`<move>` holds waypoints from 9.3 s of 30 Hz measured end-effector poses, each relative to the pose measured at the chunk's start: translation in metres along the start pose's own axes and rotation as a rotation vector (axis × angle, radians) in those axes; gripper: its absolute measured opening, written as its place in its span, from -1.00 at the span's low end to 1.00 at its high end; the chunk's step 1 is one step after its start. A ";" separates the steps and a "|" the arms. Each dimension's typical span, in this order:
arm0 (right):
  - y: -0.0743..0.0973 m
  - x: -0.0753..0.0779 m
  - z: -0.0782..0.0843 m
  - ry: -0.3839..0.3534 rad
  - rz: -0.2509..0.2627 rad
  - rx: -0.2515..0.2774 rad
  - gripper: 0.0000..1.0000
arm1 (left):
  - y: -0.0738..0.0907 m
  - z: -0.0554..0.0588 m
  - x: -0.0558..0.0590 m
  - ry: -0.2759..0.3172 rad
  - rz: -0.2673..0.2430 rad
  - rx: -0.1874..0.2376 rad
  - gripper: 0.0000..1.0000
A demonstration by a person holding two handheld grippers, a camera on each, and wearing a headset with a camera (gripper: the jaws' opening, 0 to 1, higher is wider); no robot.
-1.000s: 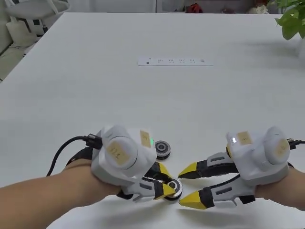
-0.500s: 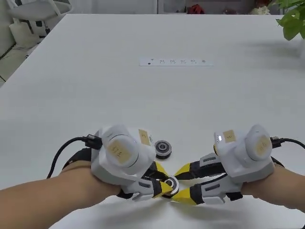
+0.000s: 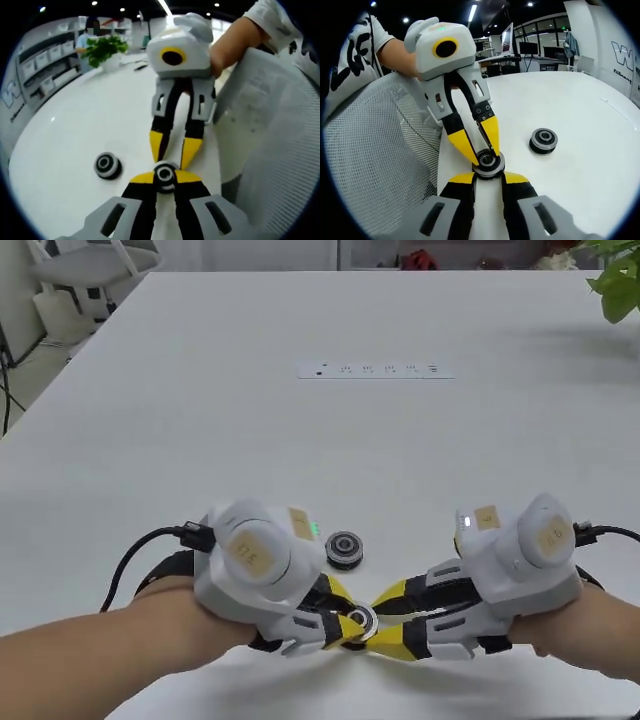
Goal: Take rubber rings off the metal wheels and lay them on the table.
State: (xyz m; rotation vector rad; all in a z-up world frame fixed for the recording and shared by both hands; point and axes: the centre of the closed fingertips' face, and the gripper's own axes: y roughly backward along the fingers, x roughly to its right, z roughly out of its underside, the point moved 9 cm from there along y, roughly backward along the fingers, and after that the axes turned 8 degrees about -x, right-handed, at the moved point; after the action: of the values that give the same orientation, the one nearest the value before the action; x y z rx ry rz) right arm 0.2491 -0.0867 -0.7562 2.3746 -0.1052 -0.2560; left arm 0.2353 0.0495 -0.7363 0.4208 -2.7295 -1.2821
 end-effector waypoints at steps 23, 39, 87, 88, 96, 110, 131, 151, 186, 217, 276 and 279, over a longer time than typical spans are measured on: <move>0.006 0.005 0.004 -0.155 -0.014 0.006 -1.00 | 0.000 0.000 0.003 0.024 -0.031 -0.005 -0.76; 0.011 0.010 0.002 -0.385 -0.058 0.097 -1.00 | 0.000 -0.001 0.004 0.014 -0.035 -0.016 -0.76; 0.014 0.004 -0.014 -0.280 -0.030 0.080 -1.00 | 0.001 -0.004 0.000 -0.023 0.013 -0.028 -0.63; 0.014 0.004 -0.014 -0.283 -0.033 0.082 -1.00 | 0.003 -0.004 0.000 -0.028 0.006 -0.026 -0.62; 0.018 0.006 -0.015 -0.284 -0.035 0.107 -1.00 | 0.023 -0.004 0.001 -0.038 0.009 0.014 -0.43; 0.021 0.005 -0.021 -0.283 -0.053 0.136 -1.00 | 0.062 0.004 0.000 -0.012 -0.039 0.114 -0.04; 0.008 0.007 -0.044 -0.276 -0.045 0.152 -1.00 | 0.089 0.042 -0.013 0.095 -0.108 0.122 0.33; -0.037 0.015 -0.062 -0.249 0.019 0.089 -1.00 | 0.096 0.057 -0.014 0.140 -0.137 0.118 0.34; 0.007 0.002 -0.050 -0.175 0.025 0.131 -0.32 | 0.077 0.036 -0.021 0.082 -0.094 0.093 0.33; 0.019 0.005 -0.001 -0.050 0.025 0.028 -0.30 | 0.034 0.007 -0.012 -0.014 0.011 0.056 0.15; 0.000 0.009 0.009 -0.094 0.003 0.018 -1.00 | -0.005 -0.001 -0.004 -0.042 0.032 0.028 -0.75; 0.001 0.010 0.010 -0.154 -0.008 0.025 -1.00 | -0.004 -0.001 -0.004 -0.050 0.024 0.023 -0.75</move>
State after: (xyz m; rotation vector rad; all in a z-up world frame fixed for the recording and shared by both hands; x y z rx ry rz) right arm 0.2573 -0.0954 -0.7640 2.3783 -0.1725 -0.4434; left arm 0.2398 0.0472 -0.7385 0.3616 -2.7834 -1.2737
